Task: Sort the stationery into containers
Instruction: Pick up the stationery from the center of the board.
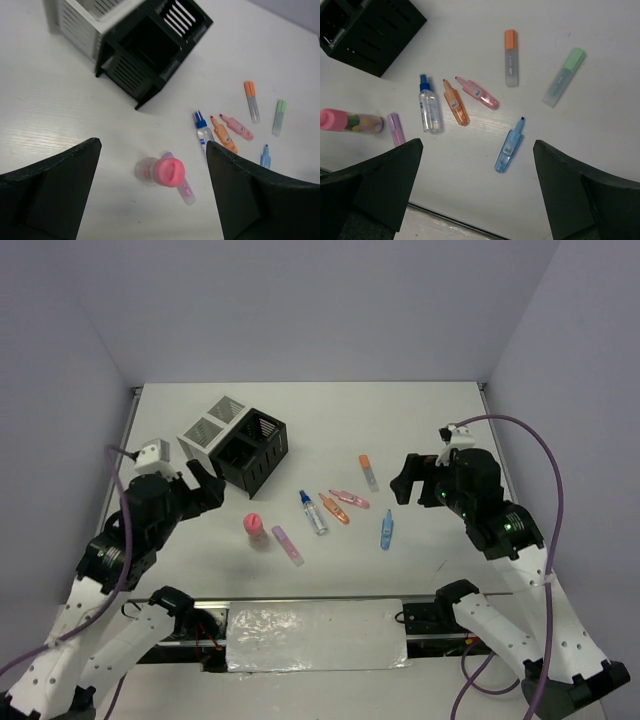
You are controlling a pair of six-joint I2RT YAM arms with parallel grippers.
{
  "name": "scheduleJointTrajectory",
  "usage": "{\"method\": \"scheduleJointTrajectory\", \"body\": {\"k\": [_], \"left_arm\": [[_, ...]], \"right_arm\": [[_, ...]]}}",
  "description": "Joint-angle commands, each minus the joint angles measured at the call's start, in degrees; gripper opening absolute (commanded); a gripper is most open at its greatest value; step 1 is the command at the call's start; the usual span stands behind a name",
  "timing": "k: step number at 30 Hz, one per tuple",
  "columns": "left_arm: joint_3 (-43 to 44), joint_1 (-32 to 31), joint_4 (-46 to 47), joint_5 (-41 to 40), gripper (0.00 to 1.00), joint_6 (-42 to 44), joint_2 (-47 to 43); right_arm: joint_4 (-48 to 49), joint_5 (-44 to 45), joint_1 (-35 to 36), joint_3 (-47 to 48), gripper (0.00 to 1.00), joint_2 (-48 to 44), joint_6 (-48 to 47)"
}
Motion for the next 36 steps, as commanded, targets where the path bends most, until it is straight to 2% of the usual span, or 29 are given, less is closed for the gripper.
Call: {"method": "scheduleJointTrajectory", "body": {"k": [1, 5, 9, 11, 18, 23, 25, 29, 36], "left_arm": [[-3.68, -3.97, 5.32, 6.43, 0.99, -4.77, 4.82], [-7.47, -14.34, 7.70, -0.94, 0.99, -9.34, 6.49], [-7.03, -25.85, 7.88, -5.79, 0.99, -9.53, 14.22], [-7.21, -29.29, 6.39, -9.81, 0.99, -10.84, 18.09], [-12.39, -30.01, 8.32, -12.37, 0.99, -13.22, 20.64], [-11.87, -29.92, 7.26, -15.98, 0.99, -14.18, 22.49], [-12.04, -29.92, 8.22, -16.87, 0.95, -13.22, 23.28], [-11.78, -29.84, 11.39, -18.01, 0.94, -11.46, 24.95], [-10.11, -29.66, 13.85, -20.29, 0.88, -10.31, 29.25]], "right_arm": [[0.23, 0.38, 0.66, 0.15, 1.00, 2.18, -1.48], [1.98, -1.38, 1.28, -1.78, 1.00, 3.15, -1.75], [1.90, -1.03, 2.16, -2.48, 1.00, 3.85, -2.27], [1.11, 0.64, 2.77, -2.22, 1.00, 3.94, -2.45], [1.29, 1.08, 4.97, -2.31, 1.00, 4.64, -2.98], [1.29, 1.08, 5.59, -2.04, 1.00, 5.09, -3.33], [1.46, 1.08, 5.76, -2.13, 1.00, 5.00, -3.42], [1.64, 0.99, 6.11, -2.83, 1.00, 4.56, -3.42], [1.99, 0.47, 6.46, -2.92, 1.00, 4.91, -3.59]]}}
